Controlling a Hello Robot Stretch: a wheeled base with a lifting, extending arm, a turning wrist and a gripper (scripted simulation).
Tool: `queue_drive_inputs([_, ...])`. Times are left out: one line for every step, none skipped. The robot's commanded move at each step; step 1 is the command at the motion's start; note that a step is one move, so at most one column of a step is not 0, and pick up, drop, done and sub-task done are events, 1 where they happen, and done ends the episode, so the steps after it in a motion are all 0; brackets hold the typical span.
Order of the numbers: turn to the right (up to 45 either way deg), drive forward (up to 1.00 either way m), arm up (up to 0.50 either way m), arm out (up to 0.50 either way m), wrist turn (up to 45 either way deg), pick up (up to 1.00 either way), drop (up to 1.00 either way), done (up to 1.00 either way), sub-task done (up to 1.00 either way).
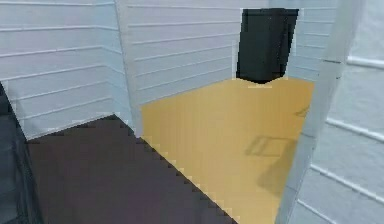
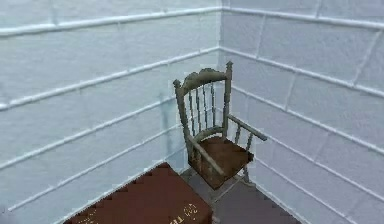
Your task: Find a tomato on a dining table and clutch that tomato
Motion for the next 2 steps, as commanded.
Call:
queue_drive_inputs([9.0,0.0,0.0,0.0,0.0,0.0,0.0,0.0,0.0])
queue_drive_inputs([0.0,1.0,0.0,0.0,0.0,0.0,0.0,0.0,0.0])
